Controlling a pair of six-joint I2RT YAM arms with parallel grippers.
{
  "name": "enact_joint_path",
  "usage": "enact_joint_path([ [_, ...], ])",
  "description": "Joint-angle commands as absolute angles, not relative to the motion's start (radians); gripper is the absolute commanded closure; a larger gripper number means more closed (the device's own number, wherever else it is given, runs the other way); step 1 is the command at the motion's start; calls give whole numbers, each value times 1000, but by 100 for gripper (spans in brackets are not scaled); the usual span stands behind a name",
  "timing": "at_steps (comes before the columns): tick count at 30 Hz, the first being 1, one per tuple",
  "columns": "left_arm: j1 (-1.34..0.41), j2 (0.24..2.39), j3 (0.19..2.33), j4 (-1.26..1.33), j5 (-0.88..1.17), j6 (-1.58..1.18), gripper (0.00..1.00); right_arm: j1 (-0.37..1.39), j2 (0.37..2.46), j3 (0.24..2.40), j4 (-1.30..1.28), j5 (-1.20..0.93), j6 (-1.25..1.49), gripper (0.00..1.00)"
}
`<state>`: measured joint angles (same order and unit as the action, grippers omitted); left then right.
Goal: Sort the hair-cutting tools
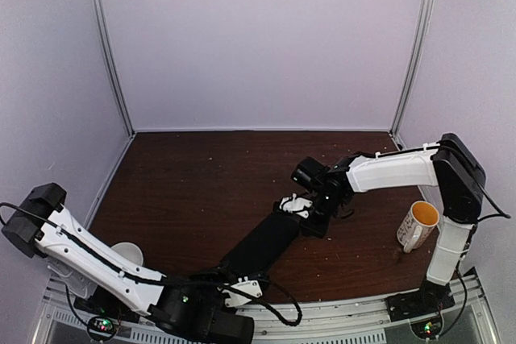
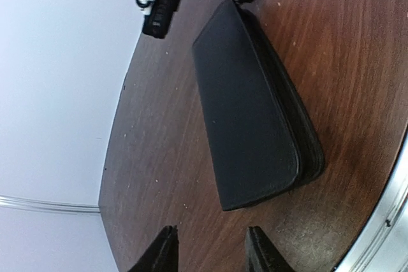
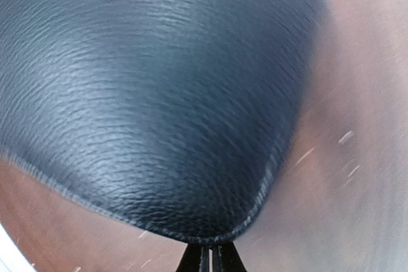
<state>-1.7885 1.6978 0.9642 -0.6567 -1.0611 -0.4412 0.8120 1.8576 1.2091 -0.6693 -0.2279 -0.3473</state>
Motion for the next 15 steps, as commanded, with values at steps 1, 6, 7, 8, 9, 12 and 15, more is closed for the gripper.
enact_joint_path([
  [1, -1792, 1585, 977, -566, -990, -457, 60, 918, 1736, 1115, -772, -244, -359, 100],
  [6, -1773, 1637, 976, -454, -840, -352, 60, 1004, 1711, 1088, -794, -349, -415, 100],
  [7, -1768, 1663, 984, -452, -818, -341, 60, 1005, 1715, 1092, -789, -345, -416, 100],
  [8, -1763, 1685, 993, -453, -800, -333, 60, 1002, 1720, 1098, -787, -338, -416, 100],
  [9, -1754, 1704, 1004, -460, -788, -328, 60, 998, 1723, 1103, -785, -334, -417, 100],
  [12, -1721, 1734, 1022, -467, -770, -317, 60, 986, 1719, 1097, -767, -337, -414, 100],
  [15, -1684, 1749, 1028, -480, -789, -324, 60, 986, 1710, 1084, -753, -353, -413, 100],
])
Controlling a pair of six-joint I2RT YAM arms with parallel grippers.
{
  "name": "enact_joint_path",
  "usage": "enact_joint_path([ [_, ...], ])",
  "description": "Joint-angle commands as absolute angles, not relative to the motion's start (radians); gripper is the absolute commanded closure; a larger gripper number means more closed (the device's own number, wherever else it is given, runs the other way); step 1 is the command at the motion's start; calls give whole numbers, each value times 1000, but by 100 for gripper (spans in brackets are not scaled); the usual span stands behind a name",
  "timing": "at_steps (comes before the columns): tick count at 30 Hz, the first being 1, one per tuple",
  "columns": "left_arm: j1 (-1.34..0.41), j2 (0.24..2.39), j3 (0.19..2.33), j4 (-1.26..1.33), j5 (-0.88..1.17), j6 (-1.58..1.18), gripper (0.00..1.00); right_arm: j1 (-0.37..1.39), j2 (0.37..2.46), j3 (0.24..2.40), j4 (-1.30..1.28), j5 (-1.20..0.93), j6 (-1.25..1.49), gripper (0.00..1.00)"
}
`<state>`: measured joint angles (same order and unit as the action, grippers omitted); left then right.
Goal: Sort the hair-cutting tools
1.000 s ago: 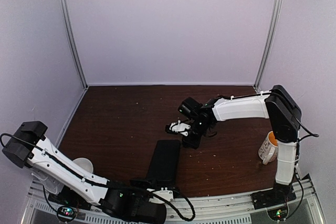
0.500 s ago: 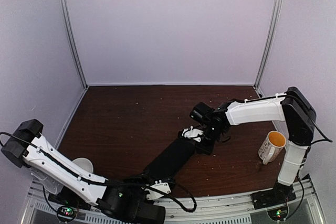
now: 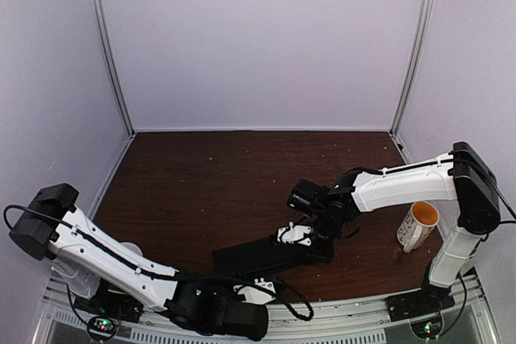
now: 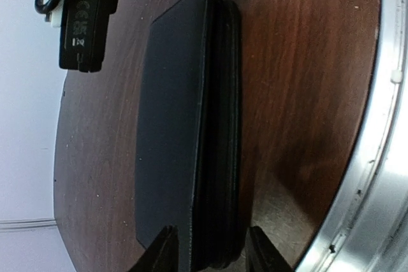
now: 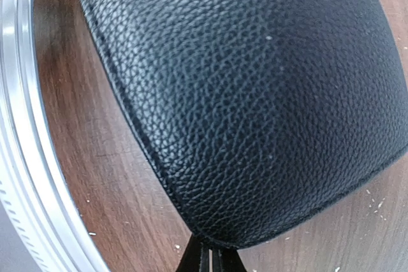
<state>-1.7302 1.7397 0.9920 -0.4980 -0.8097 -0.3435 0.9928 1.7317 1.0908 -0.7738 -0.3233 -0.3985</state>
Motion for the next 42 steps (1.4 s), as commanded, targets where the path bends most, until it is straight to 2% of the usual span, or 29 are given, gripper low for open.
enact_joint_path([
  [1, -1674, 1751, 1025, -473, -795, -314, 60, 986, 1710, 1081, -750, -360, -413, 100],
  [11, -1624, 1804, 1035, -344, -701, -166, 60, 985, 1705, 1082, -733, -409, -406, 100],
  [24, -1574, 1908, 1108, -362, -826, -166, 65, 985, 1714, 1085, -739, -442, -410, 100],
  [28, -1559, 1927, 1111, -363, -820, -164, 70, 985, 1719, 1090, -741, -449, -410, 100],
  [31, -1557, 1933, 1111, -355, -812, -150, 81, 985, 1721, 1091, -741, -452, -411, 100],
  [35, -1557, 1946, 1118, -361, -819, -132, 100, 985, 1723, 1090, -748, -448, -416, 100],
  [42, -1556, 1886, 1030, -317, -760, -82, 100, 926, 1732, 1085, -794, -351, -498, 100],
])
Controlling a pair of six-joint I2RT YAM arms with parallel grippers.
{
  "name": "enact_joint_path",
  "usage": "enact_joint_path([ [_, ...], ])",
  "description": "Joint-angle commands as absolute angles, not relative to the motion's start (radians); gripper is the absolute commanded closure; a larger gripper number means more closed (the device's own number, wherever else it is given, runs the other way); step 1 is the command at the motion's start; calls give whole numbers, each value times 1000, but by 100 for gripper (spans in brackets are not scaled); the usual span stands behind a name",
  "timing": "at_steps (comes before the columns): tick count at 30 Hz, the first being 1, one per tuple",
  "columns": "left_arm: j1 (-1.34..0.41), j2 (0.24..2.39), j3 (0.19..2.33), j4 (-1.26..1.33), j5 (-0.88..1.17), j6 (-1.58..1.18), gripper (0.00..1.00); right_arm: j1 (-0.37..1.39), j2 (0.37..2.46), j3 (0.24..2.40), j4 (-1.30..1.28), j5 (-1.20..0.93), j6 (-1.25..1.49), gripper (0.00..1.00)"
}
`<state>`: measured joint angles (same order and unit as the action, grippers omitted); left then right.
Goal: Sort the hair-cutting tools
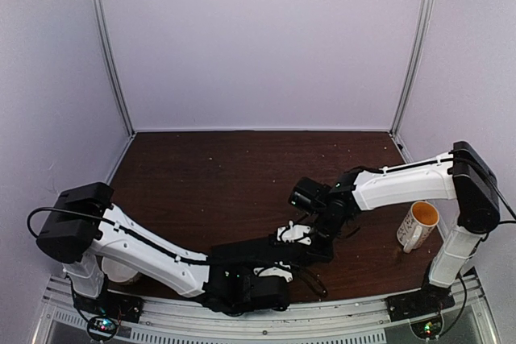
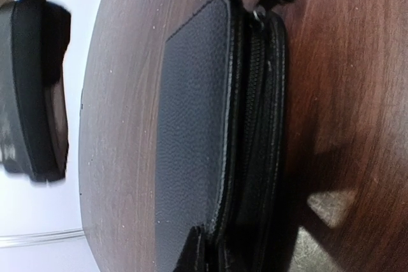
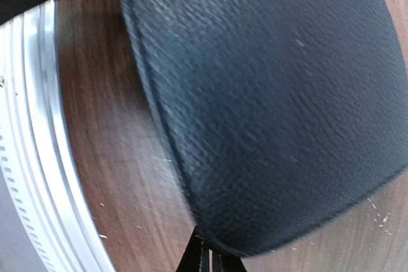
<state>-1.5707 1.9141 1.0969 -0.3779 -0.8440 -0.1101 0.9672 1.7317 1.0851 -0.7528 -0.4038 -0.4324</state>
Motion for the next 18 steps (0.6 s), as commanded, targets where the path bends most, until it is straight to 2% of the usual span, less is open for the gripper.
enact_joint_path([
  [1, -1557, 1875, 1013, -307, -751, -74, 100, 914, 1735, 1089, -803, -340, -510, 100],
  [10, -1602, 1845, 956, -202, -721, 81, 100, 860, 1830, 1203, -841, -235, -567, 100],
  [18, -1639, 1866, 950, -109, -811, 270, 100, 855, 1977, 1360, -801, -111, -641, 100],
])
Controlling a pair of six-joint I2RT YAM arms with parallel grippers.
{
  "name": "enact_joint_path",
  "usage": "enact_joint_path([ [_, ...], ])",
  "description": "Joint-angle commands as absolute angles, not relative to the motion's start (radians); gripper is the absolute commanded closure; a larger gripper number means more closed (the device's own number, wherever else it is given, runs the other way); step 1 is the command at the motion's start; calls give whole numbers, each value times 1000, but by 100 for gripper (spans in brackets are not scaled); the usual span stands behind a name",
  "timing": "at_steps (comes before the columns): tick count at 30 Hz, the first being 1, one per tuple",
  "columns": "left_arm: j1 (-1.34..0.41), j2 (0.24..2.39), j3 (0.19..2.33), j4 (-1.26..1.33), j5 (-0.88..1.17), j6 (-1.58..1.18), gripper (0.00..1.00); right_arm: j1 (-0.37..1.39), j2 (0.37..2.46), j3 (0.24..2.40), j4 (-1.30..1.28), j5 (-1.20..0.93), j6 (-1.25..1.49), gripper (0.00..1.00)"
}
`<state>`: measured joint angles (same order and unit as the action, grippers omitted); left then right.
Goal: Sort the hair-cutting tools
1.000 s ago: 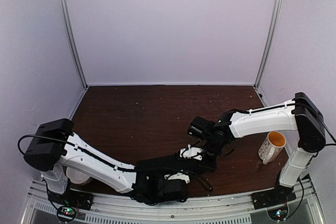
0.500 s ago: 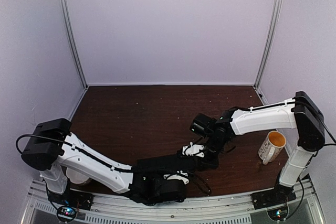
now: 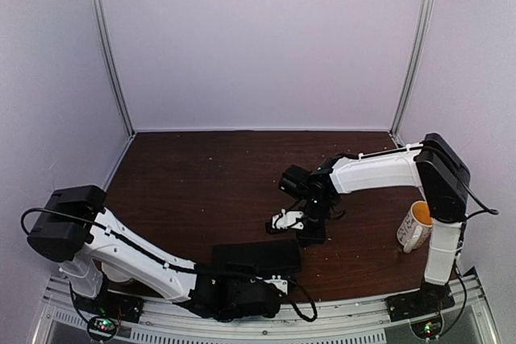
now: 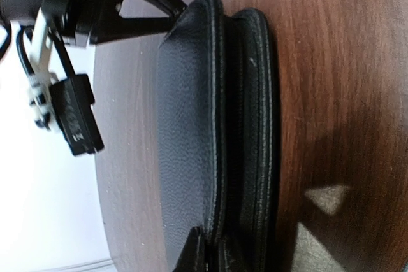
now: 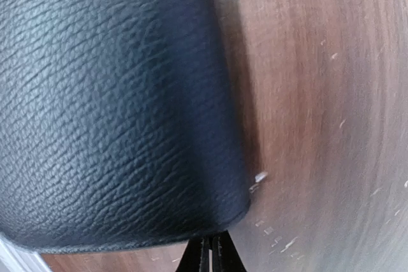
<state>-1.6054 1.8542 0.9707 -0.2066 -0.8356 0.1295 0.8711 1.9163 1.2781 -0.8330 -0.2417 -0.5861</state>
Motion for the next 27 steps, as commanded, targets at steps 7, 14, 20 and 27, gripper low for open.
enact_joint_path([
  [7, -1640, 1864, 930, -56, -817, 327, 100, 838, 2050, 1492, -817, -87, -636, 100],
  [14, -1637, 1862, 927, -68, -816, 265, 100, 838, 2014, 1474, -840, -119, -624, 91],
  [20, -1624, 1870, 920, -109, -850, 187, 100, 826, 1810, 1321, -820, -114, -645, 65],
  [27, -1588, 1891, 927, -17, -884, 259, 100, 713, 1455, 1143, -755, -182, -624, 55],
])
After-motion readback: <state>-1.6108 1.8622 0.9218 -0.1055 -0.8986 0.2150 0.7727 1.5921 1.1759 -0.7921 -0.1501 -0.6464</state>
